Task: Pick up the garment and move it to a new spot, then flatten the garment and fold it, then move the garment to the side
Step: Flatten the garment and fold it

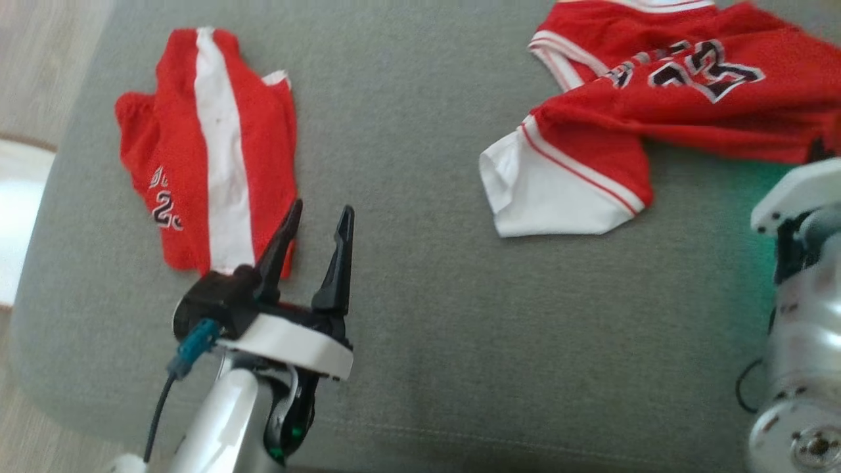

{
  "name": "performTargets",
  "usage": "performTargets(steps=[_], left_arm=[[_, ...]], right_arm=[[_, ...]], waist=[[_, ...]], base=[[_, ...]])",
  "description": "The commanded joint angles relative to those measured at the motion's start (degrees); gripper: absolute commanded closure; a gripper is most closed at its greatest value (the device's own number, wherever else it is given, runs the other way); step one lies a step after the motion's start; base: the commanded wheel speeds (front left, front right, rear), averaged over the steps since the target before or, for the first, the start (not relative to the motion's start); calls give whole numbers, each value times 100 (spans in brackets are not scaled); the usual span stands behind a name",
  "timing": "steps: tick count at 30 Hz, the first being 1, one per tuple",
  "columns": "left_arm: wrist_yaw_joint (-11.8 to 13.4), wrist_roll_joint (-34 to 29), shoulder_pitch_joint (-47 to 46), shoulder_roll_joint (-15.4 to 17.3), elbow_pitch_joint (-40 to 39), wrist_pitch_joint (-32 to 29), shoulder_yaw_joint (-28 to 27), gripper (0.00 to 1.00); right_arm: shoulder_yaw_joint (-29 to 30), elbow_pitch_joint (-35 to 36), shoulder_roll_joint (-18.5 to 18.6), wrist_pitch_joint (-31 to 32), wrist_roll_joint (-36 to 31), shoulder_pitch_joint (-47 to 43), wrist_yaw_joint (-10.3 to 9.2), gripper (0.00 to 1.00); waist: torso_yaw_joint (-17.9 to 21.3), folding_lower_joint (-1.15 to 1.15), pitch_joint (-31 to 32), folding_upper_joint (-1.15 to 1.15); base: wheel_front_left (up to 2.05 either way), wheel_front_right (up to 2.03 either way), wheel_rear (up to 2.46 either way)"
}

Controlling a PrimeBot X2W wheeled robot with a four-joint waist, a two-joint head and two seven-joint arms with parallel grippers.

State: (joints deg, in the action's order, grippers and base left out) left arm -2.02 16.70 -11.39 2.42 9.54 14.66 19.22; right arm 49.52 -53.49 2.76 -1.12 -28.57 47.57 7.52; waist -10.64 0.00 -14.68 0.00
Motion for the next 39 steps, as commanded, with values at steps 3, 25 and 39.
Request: performTargets(steps=[3,25,39], left_arm=[[37,-70,57,45,-163,34,-261,0],[246,-90,736,45,-247,34,-239,0],[219,-161,742,45,-288,34,-228,0]], right_arm=[[-337,220,17,-87,110,-72,-3,100],[-1523,3389,18,1553,1493,-2568,-3,100],[-1554,4107,12,1090,1725,-3163,-3,0]], waist=[[301,0,350,0],[794,0,1311,0],[955,0,1268,0]], base=[[0,0,0],[0,0,0],[0,0,0]])
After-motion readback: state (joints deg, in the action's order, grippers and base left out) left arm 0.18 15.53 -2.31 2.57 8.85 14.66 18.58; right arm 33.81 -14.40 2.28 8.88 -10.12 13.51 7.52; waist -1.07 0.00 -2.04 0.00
